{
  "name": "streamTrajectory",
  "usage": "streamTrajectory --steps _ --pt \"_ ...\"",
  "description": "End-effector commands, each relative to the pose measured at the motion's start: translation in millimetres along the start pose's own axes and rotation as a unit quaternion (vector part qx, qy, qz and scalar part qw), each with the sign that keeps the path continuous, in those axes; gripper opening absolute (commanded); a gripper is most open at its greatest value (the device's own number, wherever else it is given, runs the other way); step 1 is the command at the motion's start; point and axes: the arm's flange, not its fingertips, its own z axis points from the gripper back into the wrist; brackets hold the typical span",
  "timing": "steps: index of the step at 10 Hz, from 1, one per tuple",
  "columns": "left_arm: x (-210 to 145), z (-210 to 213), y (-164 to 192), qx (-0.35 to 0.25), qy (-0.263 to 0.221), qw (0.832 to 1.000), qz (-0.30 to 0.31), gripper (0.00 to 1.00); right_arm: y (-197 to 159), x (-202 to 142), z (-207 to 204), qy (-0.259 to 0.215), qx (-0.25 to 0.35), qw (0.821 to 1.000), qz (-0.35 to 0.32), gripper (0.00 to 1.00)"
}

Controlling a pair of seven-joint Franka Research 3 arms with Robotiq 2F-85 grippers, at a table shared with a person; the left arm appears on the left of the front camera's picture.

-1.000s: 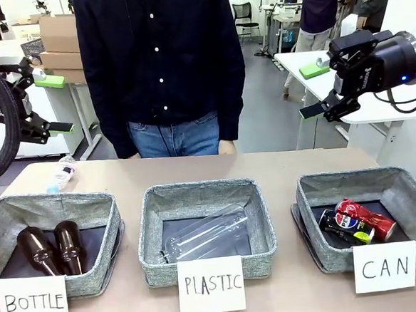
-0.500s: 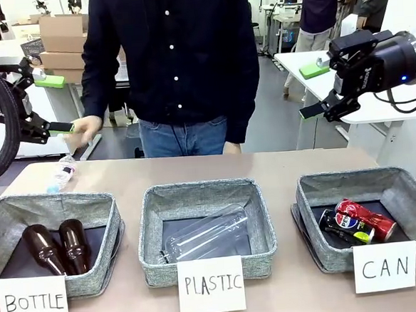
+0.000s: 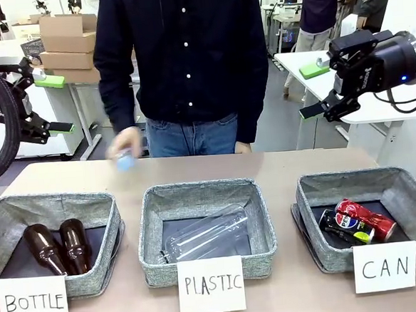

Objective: Sort the can waste into the basket.
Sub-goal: Pick up the can waste from the table and place it in the right Fabric basket.

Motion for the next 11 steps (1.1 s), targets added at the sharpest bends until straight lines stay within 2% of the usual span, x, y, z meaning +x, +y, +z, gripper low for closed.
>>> streamTrajectory --steps 1,11 --pt "-1.0 2.2 0.5 0.002 -0.001 1.000 -0.008 1.00 -0.2 0.2 1.8 0.003 -0.001 1.000 0.012 1.00" --pt "-1.0 2.2 0.5 0.002 -0.001 1.000 -0.008 1.00 -0.2 0.2 1.8 0.003 -0.001 1.000 0.012 1.00"
